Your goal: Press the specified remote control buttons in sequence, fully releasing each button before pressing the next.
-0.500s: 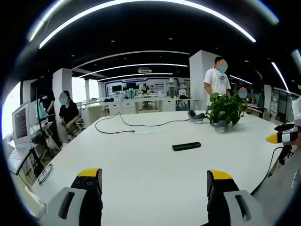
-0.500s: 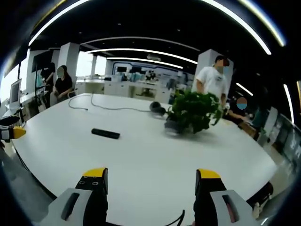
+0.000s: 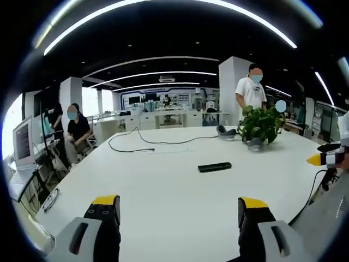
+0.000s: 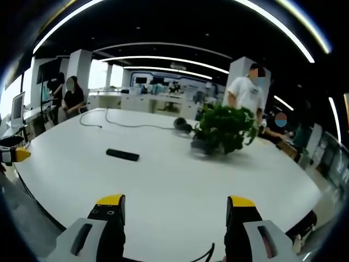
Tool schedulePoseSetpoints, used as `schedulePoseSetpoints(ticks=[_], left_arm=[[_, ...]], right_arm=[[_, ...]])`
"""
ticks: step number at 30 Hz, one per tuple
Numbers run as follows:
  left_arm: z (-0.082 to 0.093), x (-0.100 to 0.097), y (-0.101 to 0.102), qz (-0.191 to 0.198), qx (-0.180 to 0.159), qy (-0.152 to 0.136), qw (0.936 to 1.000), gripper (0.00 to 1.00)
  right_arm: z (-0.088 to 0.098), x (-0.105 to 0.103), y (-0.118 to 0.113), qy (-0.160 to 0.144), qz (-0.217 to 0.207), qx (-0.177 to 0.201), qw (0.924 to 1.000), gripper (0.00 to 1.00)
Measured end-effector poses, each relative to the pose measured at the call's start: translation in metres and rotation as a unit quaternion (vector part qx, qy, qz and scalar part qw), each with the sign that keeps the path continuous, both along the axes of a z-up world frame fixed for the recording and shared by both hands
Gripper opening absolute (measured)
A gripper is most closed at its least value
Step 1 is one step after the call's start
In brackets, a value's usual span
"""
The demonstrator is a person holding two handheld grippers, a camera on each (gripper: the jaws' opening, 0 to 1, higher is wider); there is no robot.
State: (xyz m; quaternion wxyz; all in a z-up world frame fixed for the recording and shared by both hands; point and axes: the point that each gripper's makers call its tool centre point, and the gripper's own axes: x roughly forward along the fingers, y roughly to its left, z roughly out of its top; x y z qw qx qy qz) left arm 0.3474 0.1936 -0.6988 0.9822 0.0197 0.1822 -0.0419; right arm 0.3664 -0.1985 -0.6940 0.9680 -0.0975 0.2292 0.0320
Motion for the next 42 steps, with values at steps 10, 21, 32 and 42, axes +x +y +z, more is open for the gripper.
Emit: schedulePoseSetpoints(ticks=[10,21,32,42], left_arm=[[0.0031,-0.0005,0.0007,0.001,-0.002,-0.006,1.0,0.91],[0.0028,-0.0008,0.0019,0.003,-0.011,-0.006,0.9999,0.88],[0.0005,-0.001,0.0005,-0.002,-0.004,-0.001,1.0,0.87],[0.0007,-0.001,-0.0016,-0.006,-0.003,0.001,1.0,0.87]], right_arm=[[-0.0017,-0.0001,-0.0004,0.004,0.001,0.0,1.0,0.73],[-0.0038,-0.0013,-0.0008,0.01,0.001,0.0,1.0,0.72],[-0.0045,-0.002,-0.001,0.012,0.002,-0.004,0.9999,0.7],[-0.0052,-0.002,-0.0006,0.014,0.003,-0.006,0.9999,0.69]])
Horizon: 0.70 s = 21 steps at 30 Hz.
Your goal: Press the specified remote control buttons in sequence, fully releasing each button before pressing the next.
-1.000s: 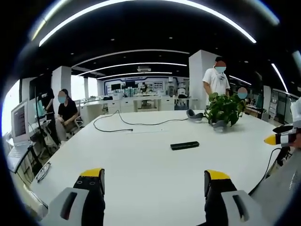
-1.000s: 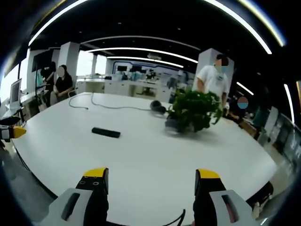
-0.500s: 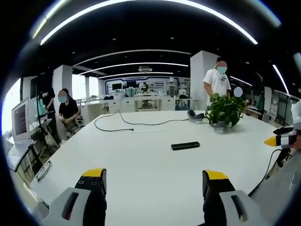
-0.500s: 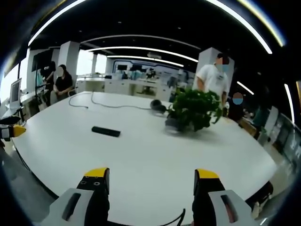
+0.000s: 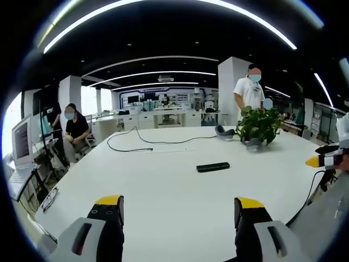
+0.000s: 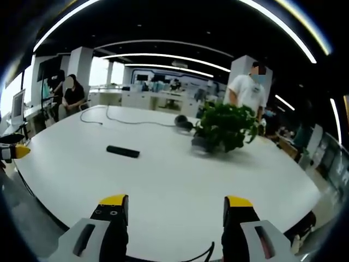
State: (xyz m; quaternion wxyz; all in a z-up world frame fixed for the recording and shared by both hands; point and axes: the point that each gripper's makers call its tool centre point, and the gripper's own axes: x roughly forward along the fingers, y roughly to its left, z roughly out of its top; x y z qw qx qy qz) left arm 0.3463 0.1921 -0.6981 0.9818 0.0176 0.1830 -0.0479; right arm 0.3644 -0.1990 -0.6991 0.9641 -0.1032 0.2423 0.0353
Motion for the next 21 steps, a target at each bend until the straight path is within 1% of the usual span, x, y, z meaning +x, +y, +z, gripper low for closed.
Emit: schedulePoseSetpoints(ticks=[2,5,6,11,14,18,21], left_arm=[[0.0,0.0,0.0,-0.001,0.0,0.001,1.0,0.87],[0.004,0.0,-0.001,-0.003,-0.004,-0.01,0.9999,0.87],[0.004,0.0,-0.001,-0.005,-0.004,-0.008,0.9999,0.86],[0.005,0.0,-0.008,-0.023,-0.004,-0.004,0.9997,0.86],[0.004,0.0,-0.012,-0.035,-0.003,0.006,0.9994,0.85],[0.009,0.008,-0.013,-0.055,-0.003,0.018,0.9983,0.84],[0.015,0.019,-0.012,-0.069,0.012,0.011,0.9975,0.82]], right_arm=[[0.0,0.0,0.0,0.0,0.0,-0.002,1.0,0.68],[-0.001,0.0,0.0,0.004,0.0,-0.004,1.0,0.68],[-0.003,-0.001,0.0,0.009,0.0,-0.005,0.9999,0.67],[-0.003,0.0,0.0,0.01,0.001,-0.005,0.9999,0.67],[-0.004,0.0,0.0,0.012,0.001,-0.004,0.9999,0.67],[-0.004,0.0,0.0,0.014,0.003,-0.005,0.9999,0.67],[-0.006,0.0,0.0,0.017,0.004,-0.008,0.9998,0.67]])
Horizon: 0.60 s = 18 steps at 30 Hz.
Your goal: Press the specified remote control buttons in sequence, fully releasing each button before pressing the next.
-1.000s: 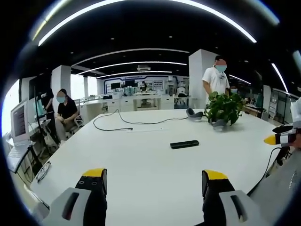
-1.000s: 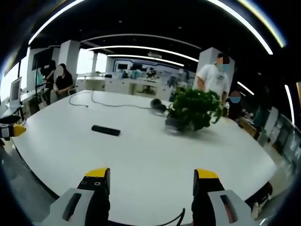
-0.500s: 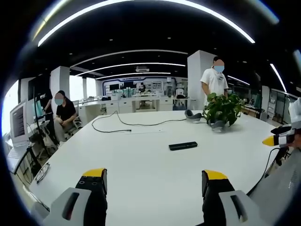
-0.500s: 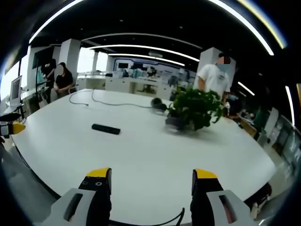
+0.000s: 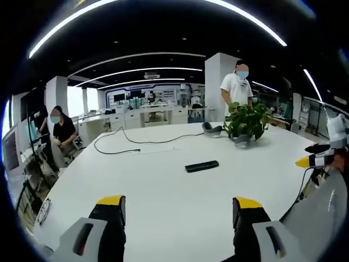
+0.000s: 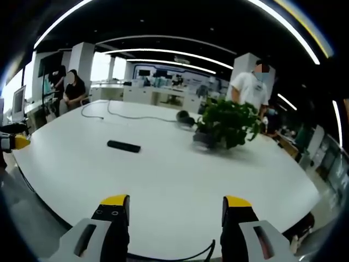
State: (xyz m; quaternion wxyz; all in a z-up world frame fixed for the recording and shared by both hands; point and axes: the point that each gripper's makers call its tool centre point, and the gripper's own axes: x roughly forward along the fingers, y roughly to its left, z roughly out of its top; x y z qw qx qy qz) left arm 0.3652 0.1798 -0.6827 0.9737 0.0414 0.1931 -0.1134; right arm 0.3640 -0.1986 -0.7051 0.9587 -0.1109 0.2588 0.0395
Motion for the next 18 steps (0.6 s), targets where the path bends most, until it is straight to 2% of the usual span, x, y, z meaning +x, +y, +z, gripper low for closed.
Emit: schedulePoseSetpoints(ticks=[2,7,12,18], left_arm=[[0.002,0.006,-0.001,-0.009,0.002,0.005,0.9999,0.75],[0.012,0.029,-0.007,-0.045,0.021,-0.004,0.9987,0.76],[0.022,0.051,-0.018,-0.087,0.05,-0.011,0.9949,0.76],[0.033,0.077,-0.028,-0.126,0.065,-0.003,0.9899,0.71]], right_arm=[[-0.001,0.0,0.0,0.002,0.0,-0.002,1.0,0.67],[-0.002,0.0,-0.001,0.005,0.0,-0.003,1.0,0.66],[-0.003,-0.001,-0.002,0.008,-0.003,-0.008,0.9999,0.65],[-0.005,-0.002,-0.003,0.015,-0.005,-0.013,0.9998,0.65]])
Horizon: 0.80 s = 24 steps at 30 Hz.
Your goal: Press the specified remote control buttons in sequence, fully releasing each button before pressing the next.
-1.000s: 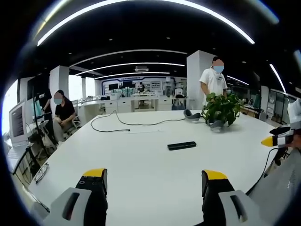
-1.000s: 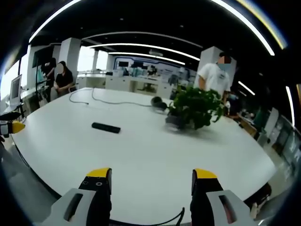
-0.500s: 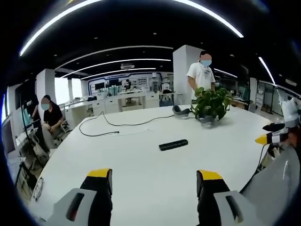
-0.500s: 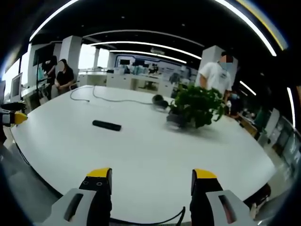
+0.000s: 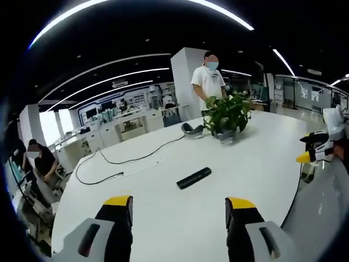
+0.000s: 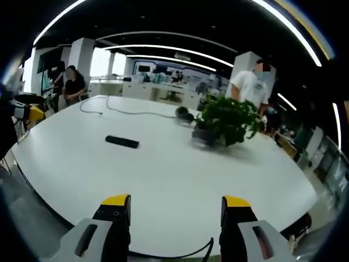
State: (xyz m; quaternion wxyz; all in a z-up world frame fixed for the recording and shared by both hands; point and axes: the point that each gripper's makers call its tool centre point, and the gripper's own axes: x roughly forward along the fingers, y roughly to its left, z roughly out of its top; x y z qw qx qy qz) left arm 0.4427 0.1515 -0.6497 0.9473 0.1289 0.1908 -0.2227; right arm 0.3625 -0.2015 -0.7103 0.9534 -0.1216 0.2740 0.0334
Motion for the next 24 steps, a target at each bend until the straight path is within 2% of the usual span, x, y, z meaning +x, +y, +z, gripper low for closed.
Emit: schedulePoseSetpoints(ticks=[5,9,13,24], left_arm=[[0.002,0.02,-0.008,-0.023,0.008,0.006,0.9997,0.68],[0.001,0.032,-0.016,-0.034,0.001,0.015,0.9993,0.64],[-0.009,0.044,-0.026,-0.052,0.01,0.027,0.9982,0.62],[-0.04,0.073,-0.051,-0.098,0.014,0.07,0.9927,0.63]], right_arm=[[-0.002,-0.001,-0.001,0.006,-0.001,-0.009,0.9999,0.64],[-0.003,-0.001,-0.003,0.009,-0.006,-0.012,0.9999,0.63],[-0.006,-0.001,-0.005,0.016,-0.01,-0.017,0.9997,0.62],[-0.015,-0.003,-0.005,0.041,-0.005,-0.036,0.9985,0.6]])
